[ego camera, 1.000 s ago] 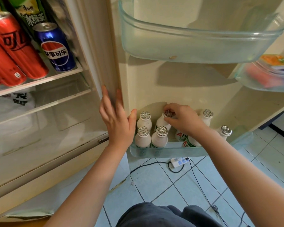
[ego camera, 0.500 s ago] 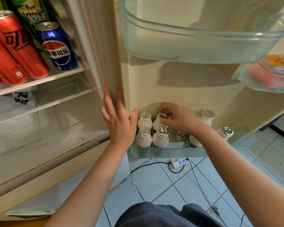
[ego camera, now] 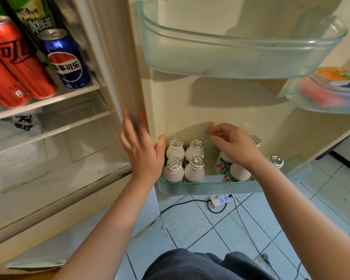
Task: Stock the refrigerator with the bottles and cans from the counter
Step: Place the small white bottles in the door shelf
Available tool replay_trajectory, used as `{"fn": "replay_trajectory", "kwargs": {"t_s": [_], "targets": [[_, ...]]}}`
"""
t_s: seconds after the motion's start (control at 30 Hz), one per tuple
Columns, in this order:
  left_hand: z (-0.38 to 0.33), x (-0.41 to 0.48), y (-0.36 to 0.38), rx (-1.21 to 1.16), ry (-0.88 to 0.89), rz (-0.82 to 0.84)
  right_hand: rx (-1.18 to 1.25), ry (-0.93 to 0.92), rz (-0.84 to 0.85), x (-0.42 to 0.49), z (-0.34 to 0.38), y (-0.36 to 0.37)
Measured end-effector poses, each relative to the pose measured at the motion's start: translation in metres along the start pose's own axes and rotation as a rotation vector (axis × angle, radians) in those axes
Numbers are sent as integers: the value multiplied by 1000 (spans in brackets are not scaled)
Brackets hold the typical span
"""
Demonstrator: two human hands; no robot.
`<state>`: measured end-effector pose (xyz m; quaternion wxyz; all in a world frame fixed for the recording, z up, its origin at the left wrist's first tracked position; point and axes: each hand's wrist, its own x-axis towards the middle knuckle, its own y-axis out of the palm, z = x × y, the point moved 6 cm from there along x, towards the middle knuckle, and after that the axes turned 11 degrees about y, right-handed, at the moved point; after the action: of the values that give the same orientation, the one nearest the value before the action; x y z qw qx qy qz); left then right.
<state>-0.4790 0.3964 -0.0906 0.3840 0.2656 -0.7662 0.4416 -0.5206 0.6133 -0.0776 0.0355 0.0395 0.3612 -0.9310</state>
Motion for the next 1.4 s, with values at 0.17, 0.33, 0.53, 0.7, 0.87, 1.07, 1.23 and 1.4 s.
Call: {"fn": "replay_trajectory", "kwargs": {"t_s": [0.17,0.33,0.53,0.7,0.87,1.07,1.23,1.4], "targets": [[1,-1,2,-6,-11,-9,-97,-61,-245,-24,-1,-36],[0,-1,3,-3,1,-19,-142,90,-226,-35,-32,-44],[1,-1,2,-9,2,-42,-456,101,-318,-46,-40,-38],[1,-2,2,-14,6,-59,-568,253,-250,-50,-54,-34],[0,-2,2,-25,10,-61,-544,129,-225,-52,-47,-26],[0,-2,1,-22,26,-64,-435,67,-112,-50,-38,-11],[1,-2,2,-18,31,-66,-369,-11,-3,-44,-28,4],[-1,-2,2,-12,24,-74,-317,-42,61,-43,-23,8]]}}
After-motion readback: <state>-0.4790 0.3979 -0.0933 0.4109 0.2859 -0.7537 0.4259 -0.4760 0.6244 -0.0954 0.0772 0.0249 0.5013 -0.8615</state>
